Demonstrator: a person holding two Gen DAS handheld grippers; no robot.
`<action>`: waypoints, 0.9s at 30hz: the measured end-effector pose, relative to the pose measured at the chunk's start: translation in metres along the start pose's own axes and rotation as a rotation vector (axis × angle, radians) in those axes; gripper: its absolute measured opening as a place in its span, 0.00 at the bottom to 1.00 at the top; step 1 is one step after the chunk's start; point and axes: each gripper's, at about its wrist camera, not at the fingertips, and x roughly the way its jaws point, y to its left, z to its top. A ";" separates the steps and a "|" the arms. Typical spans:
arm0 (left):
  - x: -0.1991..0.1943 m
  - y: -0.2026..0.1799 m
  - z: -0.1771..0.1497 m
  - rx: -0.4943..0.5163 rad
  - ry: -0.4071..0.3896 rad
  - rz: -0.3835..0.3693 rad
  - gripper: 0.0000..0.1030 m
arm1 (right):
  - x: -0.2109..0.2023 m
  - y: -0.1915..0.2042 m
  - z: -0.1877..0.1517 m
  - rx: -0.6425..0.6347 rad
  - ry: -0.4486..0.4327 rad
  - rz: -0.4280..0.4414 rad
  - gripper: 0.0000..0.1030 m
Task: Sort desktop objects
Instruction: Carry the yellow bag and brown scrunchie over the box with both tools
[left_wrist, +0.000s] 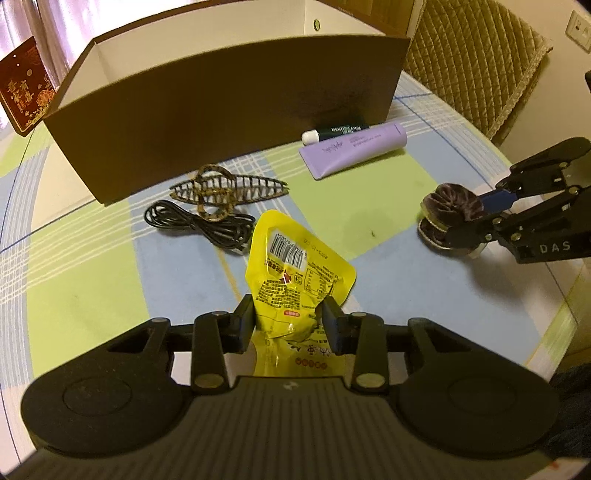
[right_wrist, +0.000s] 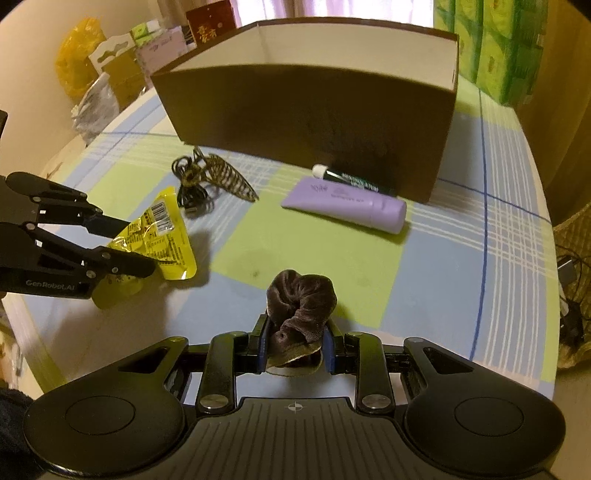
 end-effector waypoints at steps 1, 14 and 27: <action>-0.002 0.003 0.000 0.002 -0.001 -0.003 0.32 | 0.000 0.003 0.002 0.006 -0.003 -0.006 0.24; -0.036 0.046 0.009 -0.023 -0.050 -0.025 0.32 | 0.003 0.048 0.019 0.046 -0.019 -0.024 0.24; -0.047 0.059 0.020 -0.030 -0.061 -0.024 0.32 | 0.005 0.062 0.029 0.060 -0.027 -0.040 0.24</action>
